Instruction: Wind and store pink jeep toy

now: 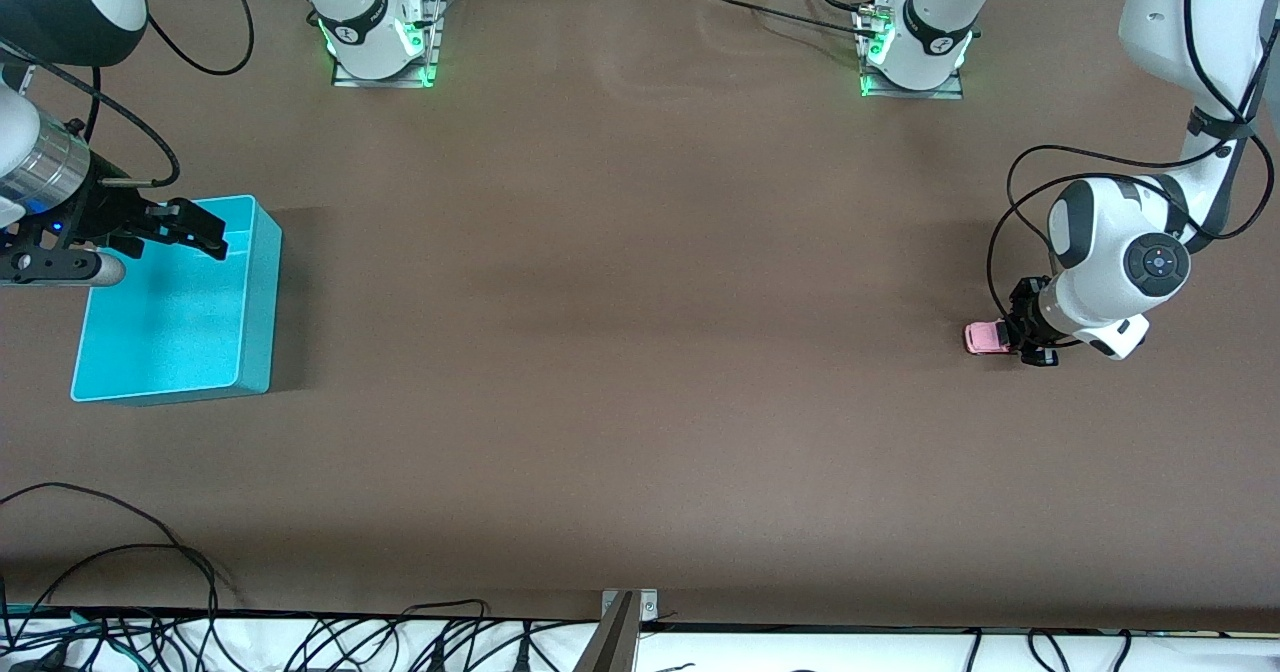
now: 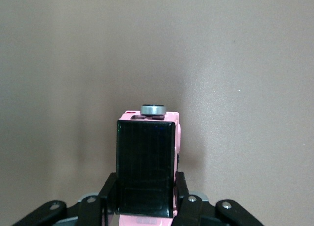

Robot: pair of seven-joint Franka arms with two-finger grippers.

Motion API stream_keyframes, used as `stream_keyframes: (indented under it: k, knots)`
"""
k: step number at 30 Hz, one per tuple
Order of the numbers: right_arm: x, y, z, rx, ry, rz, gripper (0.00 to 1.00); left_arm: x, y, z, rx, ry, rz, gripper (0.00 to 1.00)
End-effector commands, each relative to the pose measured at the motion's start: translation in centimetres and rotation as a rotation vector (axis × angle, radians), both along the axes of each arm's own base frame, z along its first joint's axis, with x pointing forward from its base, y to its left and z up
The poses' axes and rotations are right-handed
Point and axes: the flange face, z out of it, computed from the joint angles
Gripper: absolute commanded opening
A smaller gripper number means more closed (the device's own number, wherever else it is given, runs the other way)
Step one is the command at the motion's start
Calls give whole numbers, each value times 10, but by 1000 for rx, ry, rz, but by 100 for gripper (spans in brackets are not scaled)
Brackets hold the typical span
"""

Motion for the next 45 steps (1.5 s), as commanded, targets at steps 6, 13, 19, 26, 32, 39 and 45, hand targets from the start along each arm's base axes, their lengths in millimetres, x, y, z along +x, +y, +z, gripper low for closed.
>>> stream_keyframes:
  k: [6,13,19,26,32,39,45]
  knots:
    - [-1,1,3,-11,-11,13,100,20,13,13,26,-6,-71,100]
    - [-1,1,3,-11,-11,13,100,28,23,82,30,71,-129,100]
    - [-2,1,4,-11,-12,13,100,38,22,144,29,92,-199,100]
    - [-2,3,4,-11,-12,18,100,59,6,210,28,55,-365,100]
    - [-2,2,4,-11,-12,16,100,72,-6,250,34,22,-586,100]
    - [-1,3,4,-11,-14,18,100,85,-11,292,52,-30,-889,100]
    - [-1,2,3,-11,-12,15,100,91,-27,317,73,-59,-1092,100]
